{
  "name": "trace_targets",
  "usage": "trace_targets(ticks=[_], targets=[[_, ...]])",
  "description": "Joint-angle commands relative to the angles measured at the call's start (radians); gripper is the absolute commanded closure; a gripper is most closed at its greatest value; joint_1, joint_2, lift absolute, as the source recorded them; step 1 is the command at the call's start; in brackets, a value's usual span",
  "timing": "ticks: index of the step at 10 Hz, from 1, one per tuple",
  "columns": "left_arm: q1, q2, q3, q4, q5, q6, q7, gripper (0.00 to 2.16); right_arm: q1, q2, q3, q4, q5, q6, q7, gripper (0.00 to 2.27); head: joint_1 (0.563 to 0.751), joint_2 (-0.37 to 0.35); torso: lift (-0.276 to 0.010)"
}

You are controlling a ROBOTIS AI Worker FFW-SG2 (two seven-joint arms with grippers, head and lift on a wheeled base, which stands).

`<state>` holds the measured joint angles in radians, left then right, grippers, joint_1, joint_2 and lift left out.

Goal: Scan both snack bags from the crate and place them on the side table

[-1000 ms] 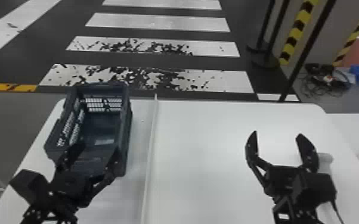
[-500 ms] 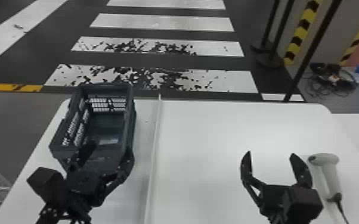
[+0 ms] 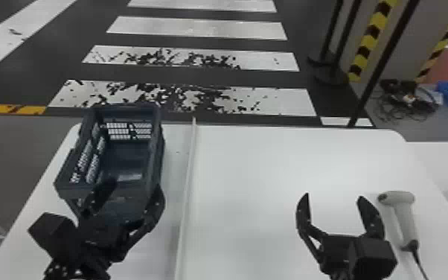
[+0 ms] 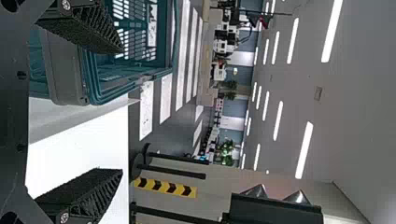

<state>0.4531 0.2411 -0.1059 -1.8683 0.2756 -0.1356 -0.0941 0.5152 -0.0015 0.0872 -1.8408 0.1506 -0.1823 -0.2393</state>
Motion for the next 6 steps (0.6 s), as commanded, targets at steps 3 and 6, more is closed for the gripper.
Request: trace_targets(ticks=[3, 6], targets=[[0.009, -0.005, -0.001, -0.003, -0.010, 0.000, 0.001, 0.08, 0.009, 0.002, -0.009, -0.002, -0.009, -0.002, -0.002, 0.06, 0.695, -0.039, -0.095], [0.019, -0.008, 0.000, -0.015, -0.023, 0.003, 0.001, 0.08, 0.016, 0.002, -0.012, -0.003, -0.012, -0.012, -0.002, 0.06, 0.695, -0.049, -0.095]])
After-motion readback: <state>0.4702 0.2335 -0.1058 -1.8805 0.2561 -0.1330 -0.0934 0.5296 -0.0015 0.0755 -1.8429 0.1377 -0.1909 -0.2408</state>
